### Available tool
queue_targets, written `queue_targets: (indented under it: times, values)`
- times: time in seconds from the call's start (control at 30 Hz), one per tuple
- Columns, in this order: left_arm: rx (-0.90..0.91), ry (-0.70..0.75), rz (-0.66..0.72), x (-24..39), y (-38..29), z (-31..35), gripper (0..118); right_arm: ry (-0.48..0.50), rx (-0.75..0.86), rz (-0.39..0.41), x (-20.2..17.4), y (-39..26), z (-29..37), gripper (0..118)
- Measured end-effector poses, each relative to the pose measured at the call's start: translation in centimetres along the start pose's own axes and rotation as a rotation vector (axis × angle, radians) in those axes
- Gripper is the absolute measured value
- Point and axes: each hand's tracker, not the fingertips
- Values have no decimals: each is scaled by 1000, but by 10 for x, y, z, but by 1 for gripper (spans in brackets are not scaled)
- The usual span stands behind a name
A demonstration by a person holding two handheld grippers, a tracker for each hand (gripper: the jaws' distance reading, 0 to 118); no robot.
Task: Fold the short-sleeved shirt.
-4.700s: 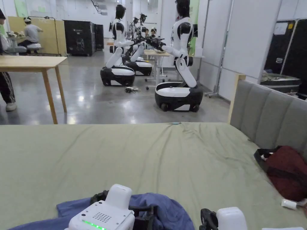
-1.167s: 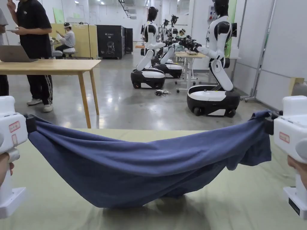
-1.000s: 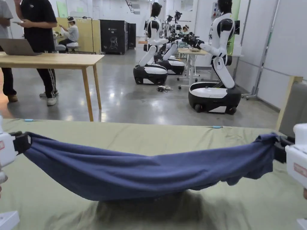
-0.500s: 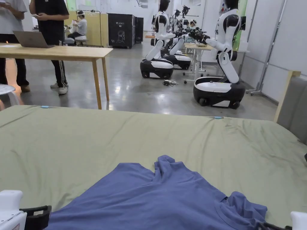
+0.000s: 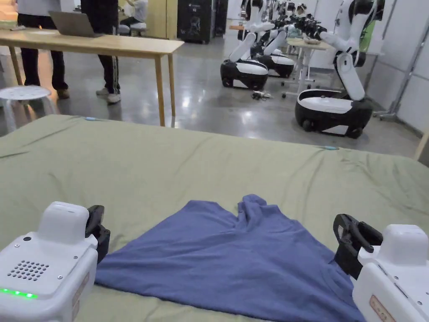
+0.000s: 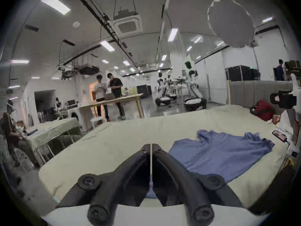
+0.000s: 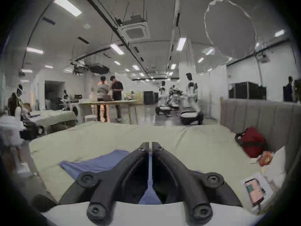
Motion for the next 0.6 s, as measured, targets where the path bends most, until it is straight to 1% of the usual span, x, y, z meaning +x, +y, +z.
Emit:
queue_targets:
  times: [0.07, 0.13, 0.17, 0.2, 0.23, 0.27, 0.3, 0.33, 0.37, 0.4, 0.43, 0.47, 0.5, 0.6]
  values:
    - [-56, 28, 63, -25, -9, -8, 0, -30, 13, 17, -5, -5, -2, 5]
    - [-126, 74, 44, -50, -21, -21, 0, -32, 6, 21, -4, -7, -8, 5]
    - [-169, 79, 39, -61, -28, -28, 0, -25, -7, 6, -2, -9, -10, 5]
    - [-203, 88, 38, -72, -35, -36, 0, 4, -31, -18, -1, -11, -14, 5]
    - [-228, 82, 40, -82, -43, -46, 0, 1, -47, -9, -1, -14, -19, 4]
    - [-267, 47, 46, -89, -51, -56, 8, -16, -56, 10, -3, -17, -23, 4]
    - [-307, 16, 56, -86, -52, -60, 23, -19, -66, 34, -4, -20, -27, 4]
    - [-355, 6, 56, -89, -59, -71, 58, -14, -82, 44, -5, -22, -31, 4]
    - [-396, 1, 51, -91, -68, -85, 106, -9, -100, 53, -6, -25, -35, 4]
    - [-450, -5, 42, -92, -79, -100, 113, -12, -113, 60, -6, -29, -39, 4]
    - [-471, -16, 44, -95, -89, -113, 109, -15, -125, 68, -7, -31, -43, 4]
    - [-476, -13, 51, -96, -96, -125, 109, -35, -135, 80, -9, -33, -47, 4]
    - [-505, -1, 54, -95, -103, -137, 109, -35, -143, 83, -9, -35, -51, 4]
    - [-525, -24, 41, -91, -120, -170, 108, -42, -167, 77, -6, -36, -60, 4]
